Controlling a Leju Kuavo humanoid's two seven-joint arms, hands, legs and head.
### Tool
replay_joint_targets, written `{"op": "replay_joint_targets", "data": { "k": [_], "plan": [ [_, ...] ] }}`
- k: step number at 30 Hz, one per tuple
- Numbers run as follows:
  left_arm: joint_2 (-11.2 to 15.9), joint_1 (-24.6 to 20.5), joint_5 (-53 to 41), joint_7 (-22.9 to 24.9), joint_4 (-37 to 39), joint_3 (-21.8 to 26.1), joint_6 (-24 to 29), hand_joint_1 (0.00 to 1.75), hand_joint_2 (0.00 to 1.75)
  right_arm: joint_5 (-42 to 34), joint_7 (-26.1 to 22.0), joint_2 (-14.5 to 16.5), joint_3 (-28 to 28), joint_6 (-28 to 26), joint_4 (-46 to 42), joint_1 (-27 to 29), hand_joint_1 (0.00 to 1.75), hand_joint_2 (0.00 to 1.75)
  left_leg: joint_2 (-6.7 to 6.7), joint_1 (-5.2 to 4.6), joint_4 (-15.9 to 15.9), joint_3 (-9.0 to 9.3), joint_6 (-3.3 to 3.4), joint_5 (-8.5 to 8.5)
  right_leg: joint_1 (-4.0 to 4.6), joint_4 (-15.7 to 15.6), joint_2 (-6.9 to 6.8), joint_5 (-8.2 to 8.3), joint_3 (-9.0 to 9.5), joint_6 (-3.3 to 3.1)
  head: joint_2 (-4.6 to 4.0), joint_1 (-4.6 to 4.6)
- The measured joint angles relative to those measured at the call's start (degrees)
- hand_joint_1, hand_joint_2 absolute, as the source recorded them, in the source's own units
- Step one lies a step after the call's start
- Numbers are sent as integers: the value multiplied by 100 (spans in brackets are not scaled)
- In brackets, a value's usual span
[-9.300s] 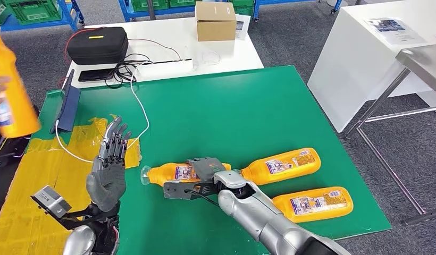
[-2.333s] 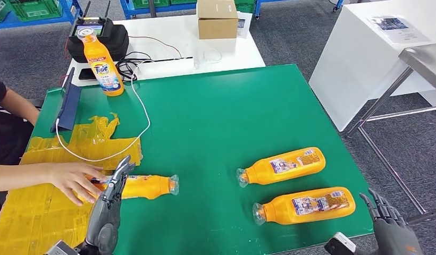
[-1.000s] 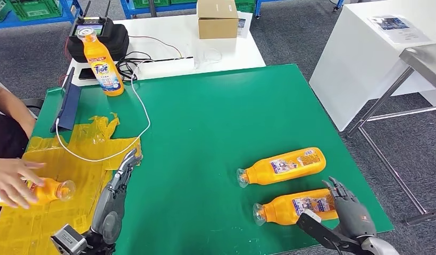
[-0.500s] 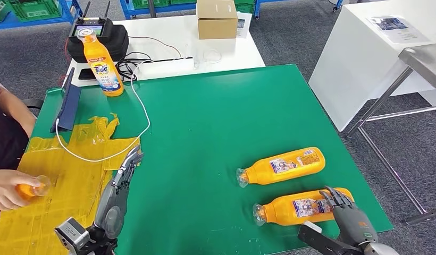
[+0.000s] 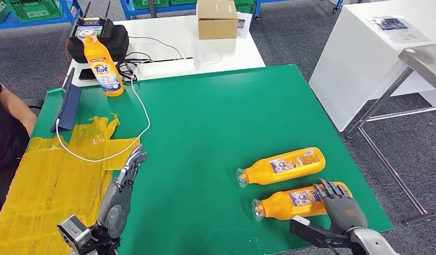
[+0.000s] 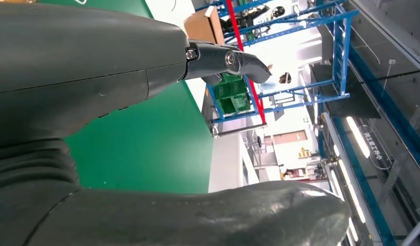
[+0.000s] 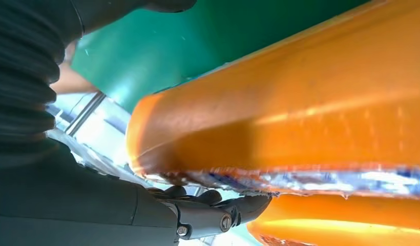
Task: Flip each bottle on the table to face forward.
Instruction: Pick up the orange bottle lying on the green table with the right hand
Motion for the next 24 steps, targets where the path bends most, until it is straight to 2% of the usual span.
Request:
{"op": "replay_joint_targets", "data": {
  "k": [7, 10, 11, 14, 24],
  "plan": [
    [0, -7, 8, 3, 7, -5, -29, 0, 0, 92, -3, -11, 178, 4, 231, -241, 0, 175, 2, 0, 0, 0, 1, 1, 0, 0, 0, 0, 1, 0, 0, 0],
    [0, -33, 39, 4, 36, -14, -64, 0, 0, 136, -55, 8, 297, 40, 461, -404, 102, 175, 8, 0, 0, 9, 1, 0, 1, 0, 5, 0, 5, 0, 0, 1],
    [-1, -45, 56, 5, 49, -20, -78, 0, 0, 135, -68, 13, 341, 60, 536, -442, 146, 175, 10, 0, 0, 13, 1, 0, 1, -1, 7, 0, 8, 0, 0, 1],
    [-2, -88, 100, 7, 99, -36, -111, 0, 0, 92, -88, 18, 471, 91, 739, -525, 175, 175, 10, 1, 0, 25, 1, -2, 2, -2, 11, 0, 22, 0, 0, 1],
    [-2, -177, 204, 28, 210, -46, -140, 0, 0, -431, -77, -109, 713, 7, 914, -615, 175, 175, 11, 1, -1, 78, 4, -16, 6, -10, 14, -8, 19, 5, 0, 3]
  ]
}}
